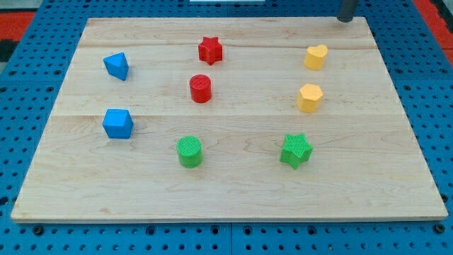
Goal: Move yellow heart towards center
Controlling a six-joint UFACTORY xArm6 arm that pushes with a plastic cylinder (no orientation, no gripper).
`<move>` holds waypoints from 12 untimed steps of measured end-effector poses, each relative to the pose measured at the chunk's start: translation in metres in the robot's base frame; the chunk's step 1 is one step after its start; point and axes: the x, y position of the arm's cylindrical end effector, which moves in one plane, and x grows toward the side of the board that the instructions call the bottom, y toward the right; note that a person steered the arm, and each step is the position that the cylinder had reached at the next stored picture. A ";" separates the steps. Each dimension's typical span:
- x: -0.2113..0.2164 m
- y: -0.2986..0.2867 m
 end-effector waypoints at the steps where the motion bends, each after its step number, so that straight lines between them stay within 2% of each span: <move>1: 0.000 0.003; 3: 0.000 0.008; 5: 0.003 0.072; 6: 0.027 0.083; 7: 0.038 0.076; 9: 0.054 0.020; 11: 0.109 0.010; 12: 0.110 0.002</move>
